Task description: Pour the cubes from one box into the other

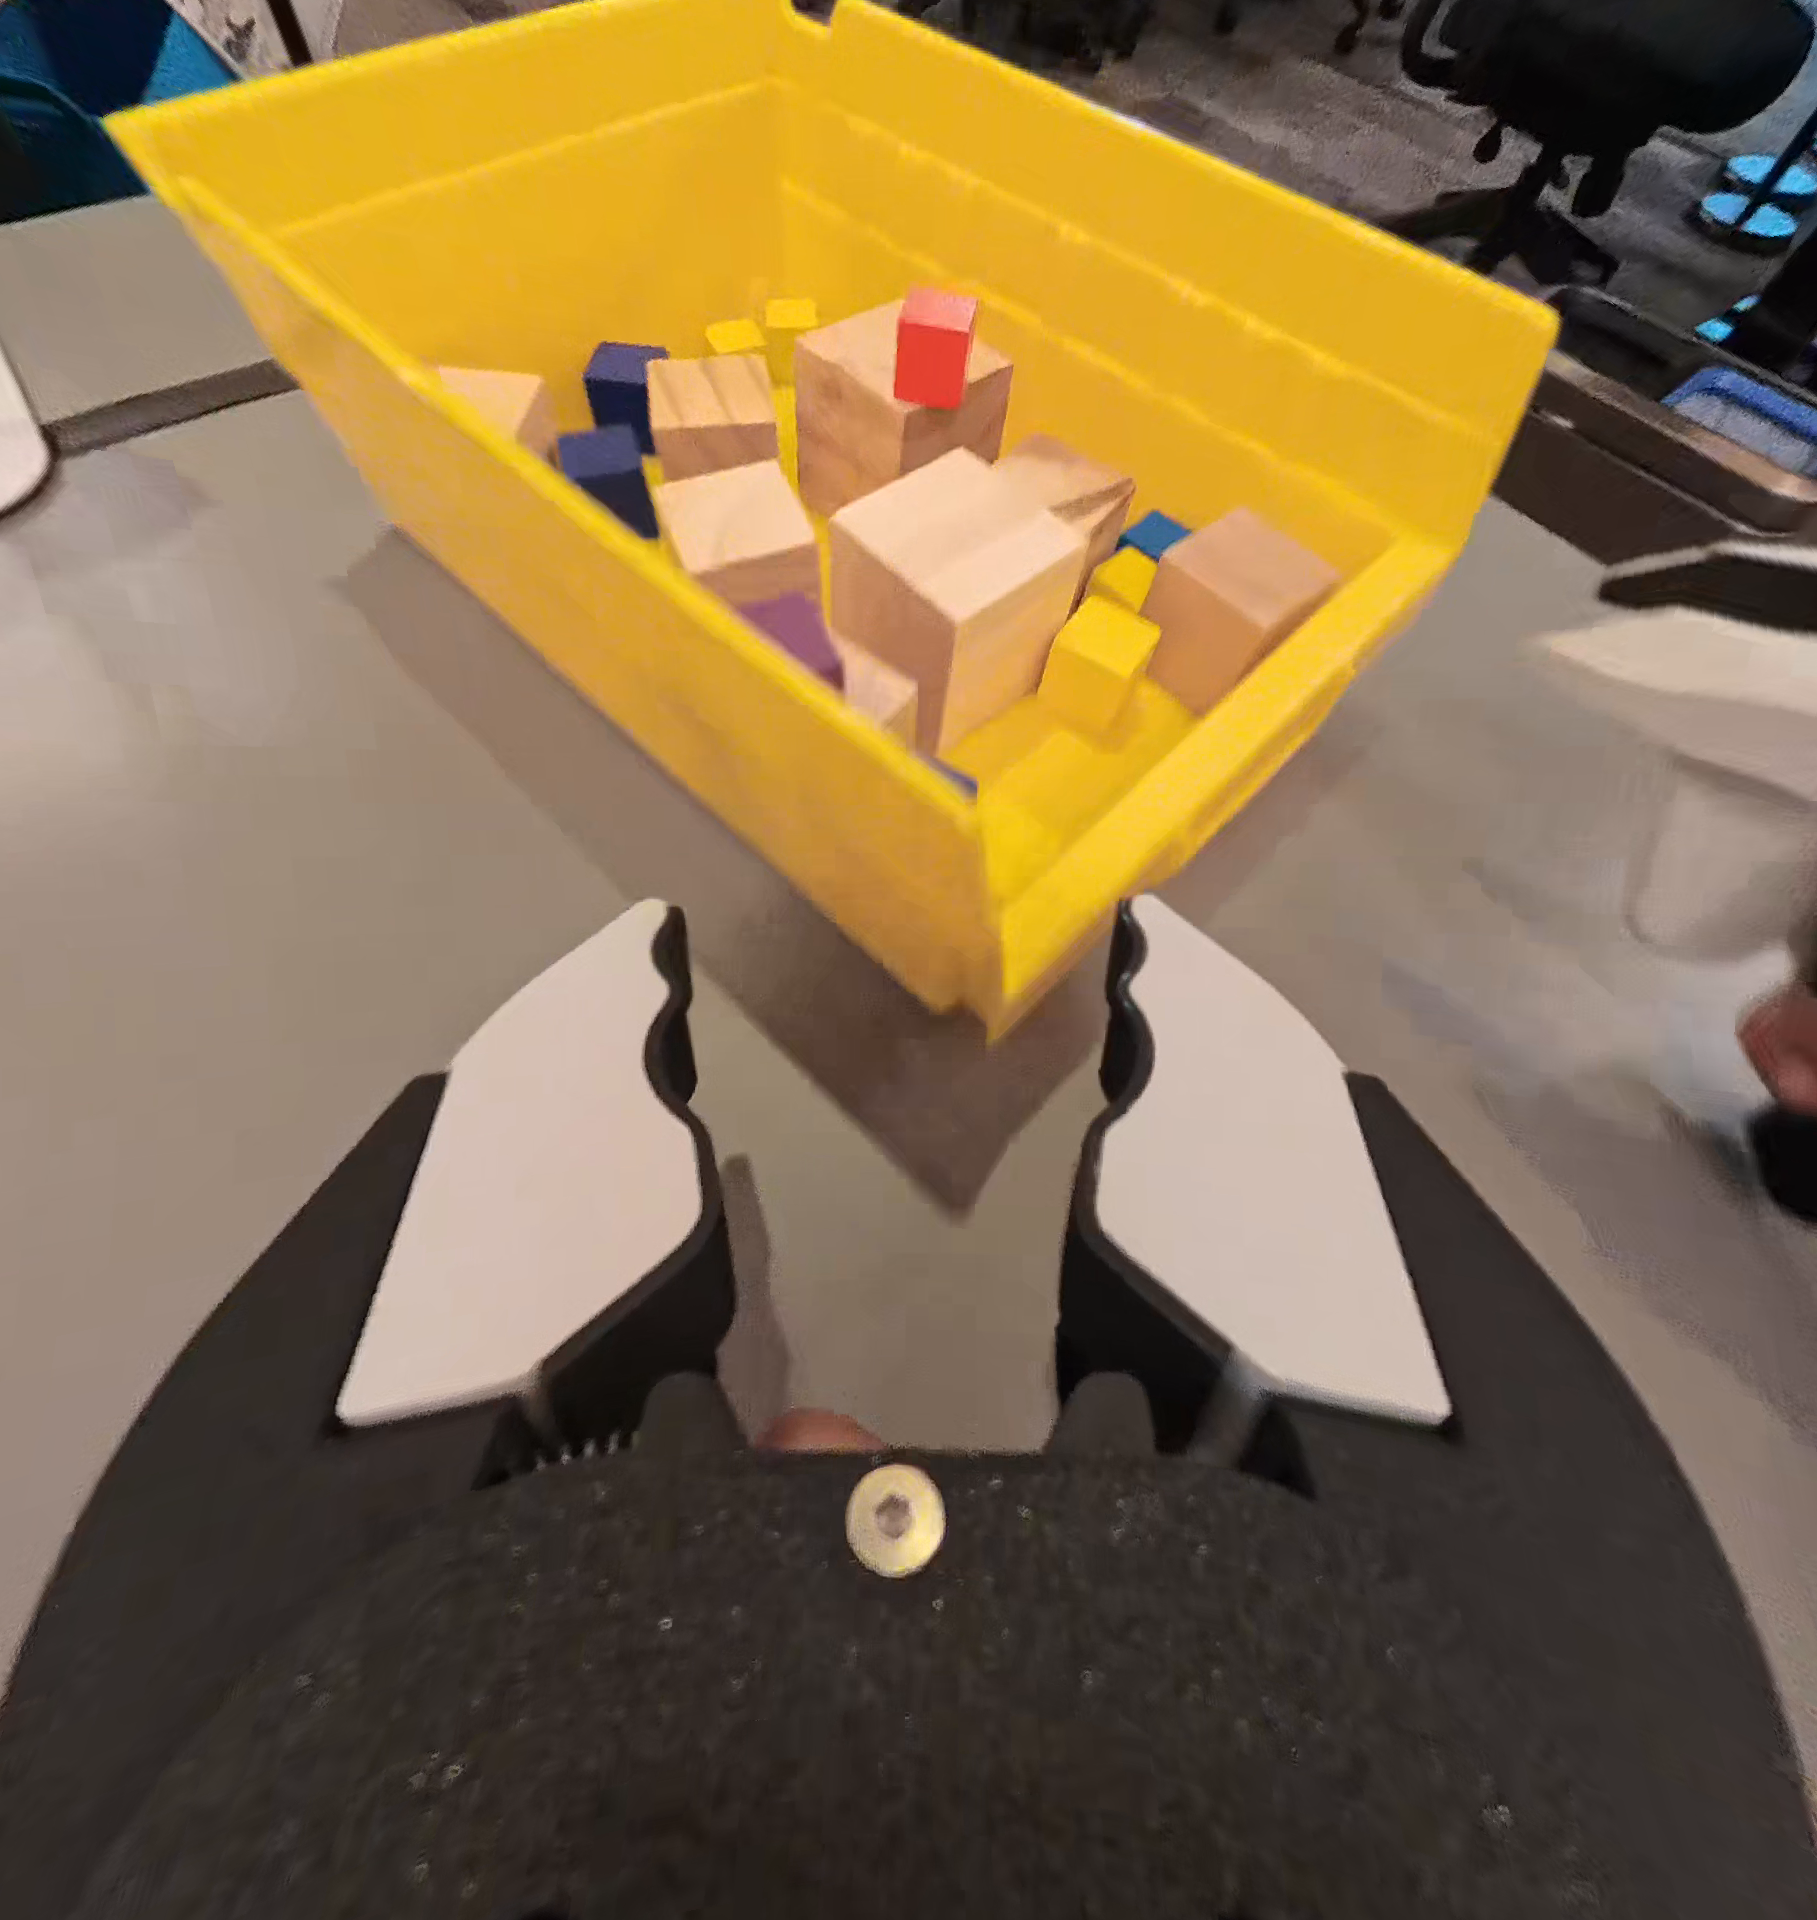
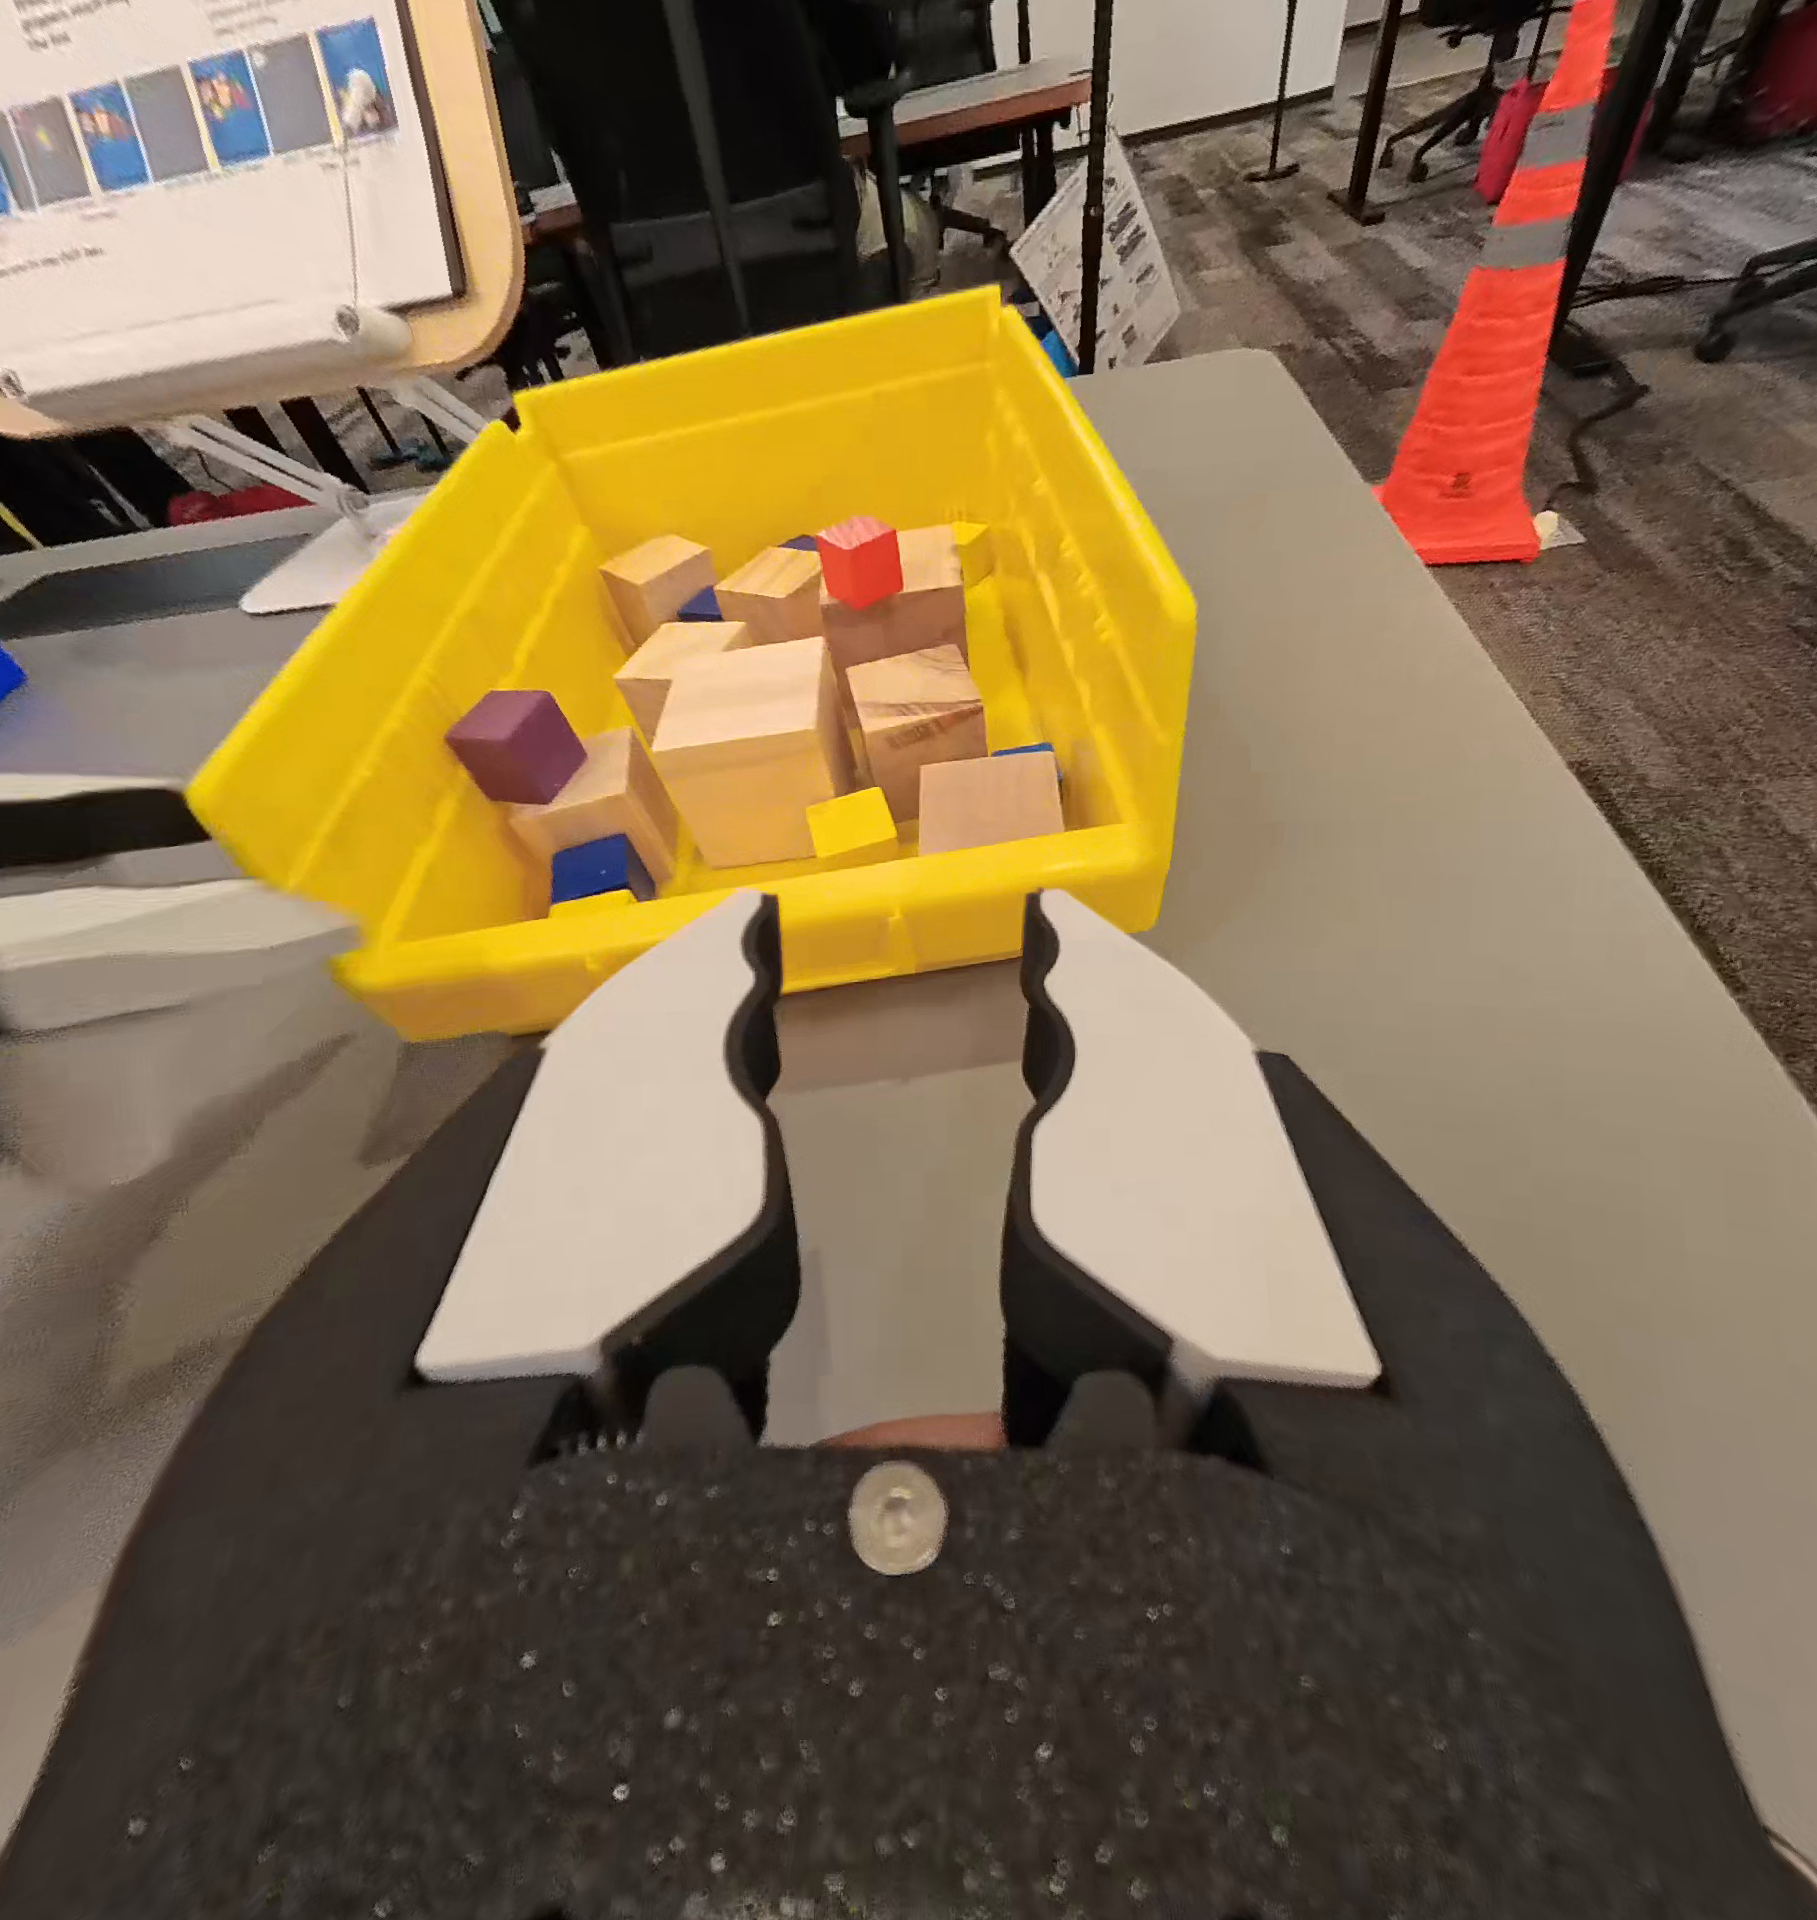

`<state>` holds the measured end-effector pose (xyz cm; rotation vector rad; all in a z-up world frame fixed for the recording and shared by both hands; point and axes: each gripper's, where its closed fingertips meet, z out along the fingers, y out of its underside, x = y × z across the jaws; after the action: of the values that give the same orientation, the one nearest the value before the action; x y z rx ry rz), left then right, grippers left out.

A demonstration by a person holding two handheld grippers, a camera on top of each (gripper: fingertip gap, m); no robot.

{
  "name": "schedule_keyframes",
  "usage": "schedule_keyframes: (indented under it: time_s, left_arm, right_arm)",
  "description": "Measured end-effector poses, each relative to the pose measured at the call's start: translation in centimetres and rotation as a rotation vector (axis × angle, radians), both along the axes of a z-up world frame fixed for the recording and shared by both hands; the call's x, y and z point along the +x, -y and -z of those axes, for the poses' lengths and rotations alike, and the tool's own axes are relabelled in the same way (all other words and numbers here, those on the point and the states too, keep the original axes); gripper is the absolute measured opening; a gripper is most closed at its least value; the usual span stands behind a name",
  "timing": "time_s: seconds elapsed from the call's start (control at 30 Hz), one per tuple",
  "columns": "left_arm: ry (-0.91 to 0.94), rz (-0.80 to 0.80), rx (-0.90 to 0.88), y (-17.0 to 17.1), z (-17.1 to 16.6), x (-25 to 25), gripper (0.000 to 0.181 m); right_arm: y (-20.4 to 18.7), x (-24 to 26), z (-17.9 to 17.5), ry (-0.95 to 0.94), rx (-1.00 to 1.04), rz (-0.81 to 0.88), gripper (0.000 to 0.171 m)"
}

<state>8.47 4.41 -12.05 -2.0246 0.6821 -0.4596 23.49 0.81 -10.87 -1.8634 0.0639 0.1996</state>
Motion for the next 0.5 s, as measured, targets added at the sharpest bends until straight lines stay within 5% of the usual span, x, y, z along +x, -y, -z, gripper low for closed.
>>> schedule_keyframes:
  time_s: [0.1, 0.27, 0.37, 0.5]
  left_arm:
    - [-0.061, -0.069, 0.033, -2.8, 0.7, 2.1, 0.074]
    - [0.025, -0.221, 0.02, -5.1, 0.3, 0.8, 0.034]
    - [-0.013, -0.325, 0.05, -5.1, 0.0, -2.4, 0.007]
    - [0.076, -0.35, 0.025, -3.2, 0.0, -5.3, 0.005]
  right_arm:
    - [-0.1, -0.1, -0.5, -0.083, 0.015, -0.003, 0.043]
    - [-0.8, 0.8, 1.1, -0.103, -0.049, 0.036, 0.044]
    - [-1.2, 1.0, 1.6, -0.092, -0.075, 0.076, 0.044]
    - [-1.9, -2.8, 2.1, -0.109, -0.106, -0.017, 0.056]
